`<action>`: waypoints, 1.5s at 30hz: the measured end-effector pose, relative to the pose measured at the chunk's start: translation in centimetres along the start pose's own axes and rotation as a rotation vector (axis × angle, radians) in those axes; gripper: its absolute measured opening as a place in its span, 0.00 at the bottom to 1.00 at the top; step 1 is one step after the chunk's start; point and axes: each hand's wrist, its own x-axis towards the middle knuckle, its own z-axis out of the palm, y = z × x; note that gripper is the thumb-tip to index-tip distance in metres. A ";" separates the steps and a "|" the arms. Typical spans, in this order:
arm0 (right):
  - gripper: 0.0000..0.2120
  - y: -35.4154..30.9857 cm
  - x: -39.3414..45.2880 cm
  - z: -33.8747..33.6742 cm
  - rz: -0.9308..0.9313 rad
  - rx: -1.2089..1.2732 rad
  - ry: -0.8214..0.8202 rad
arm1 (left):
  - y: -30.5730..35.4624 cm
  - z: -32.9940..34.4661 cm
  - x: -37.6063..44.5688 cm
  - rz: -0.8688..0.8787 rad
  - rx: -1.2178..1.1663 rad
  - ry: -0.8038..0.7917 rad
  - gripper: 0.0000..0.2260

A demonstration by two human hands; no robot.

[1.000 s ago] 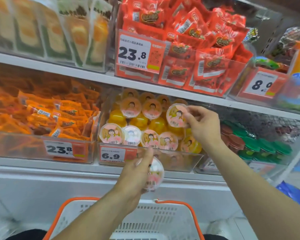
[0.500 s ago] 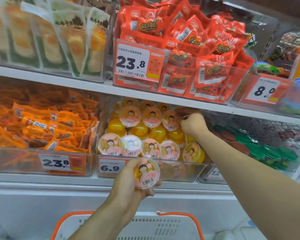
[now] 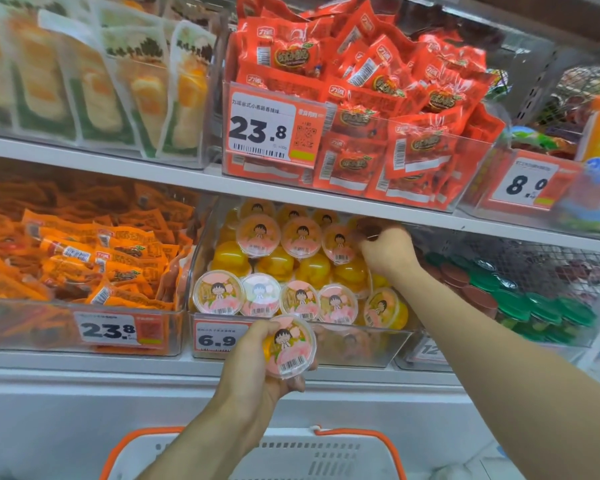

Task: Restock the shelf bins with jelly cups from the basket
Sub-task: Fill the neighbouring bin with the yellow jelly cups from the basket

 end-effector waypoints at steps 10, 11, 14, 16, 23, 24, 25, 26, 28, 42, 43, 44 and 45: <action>0.12 -0.9 -13.0 -2.4 -0.099 0.517 -0.454 | -1.0 0.3 1.2 0.257 0.253 -0.093 0.15; 0.14 -0.2 -13.6 -2.1 -0.071 0.577 -0.494 | -1.1 0.5 1.1 0.282 0.300 -0.105 0.19; 0.12 1.6 -14.5 -1.2 0.038 0.733 -0.435 | -1.5 0.9 1.2 0.300 0.331 -0.097 0.23; 0.09 2.1 -14.7 -0.8 0.079 0.746 -0.330 | -1.9 1.3 1.4 0.260 0.271 -0.105 0.18; 0.06 2.7 -10.5 -3.0 -0.018 0.536 0.052 | -2.2 1.6 1.5 0.248 0.295 -0.040 0.16; 0.06 2.9 -9.3 -3.4 -0.027 0.491 0.101 | -2.1 1.4 1.7 0.248 0.323 -0.006 0.15; 0.06 2.9 -8.0 -3.6 -0.032 0.438 0.136 | -2.0 1.3 1.8 0.246 0.348 0.017 0.15; 0.05 3.1 -6.7 -3.6 -0.029 0.382 0.161 | -2.0 1.2 1.8 0.240 0.361 0.030 0.14; 0.02 3.3 -4.3 -3.4 0.014 0.304 0.193 | -2.0 1.2 1.7 0.222 0.365 0.028 0.12; 0.15 2.8 0.2 -2.9 0.189 -0.078 0.051 | -2.1 0.9 1.8 0.169 0.401 0.044 0.06; 0.14 2.7 0.2 -2.8 0.198 -0.105 0.043 | -2.0 0.9 1.8 0.171 0.403 0.048 0.06; 0.13 2.6 0.0 -2.8 0.209 -0.127 0.032 | -2.0 0.9 1.8 0.173 0.405 0.052 0.06; 0.13 2.6 -0.2 -2.8 0.217 -0.138 0.026 | -1.9 0.9 1.7 0.174 0.407 0.054 0.06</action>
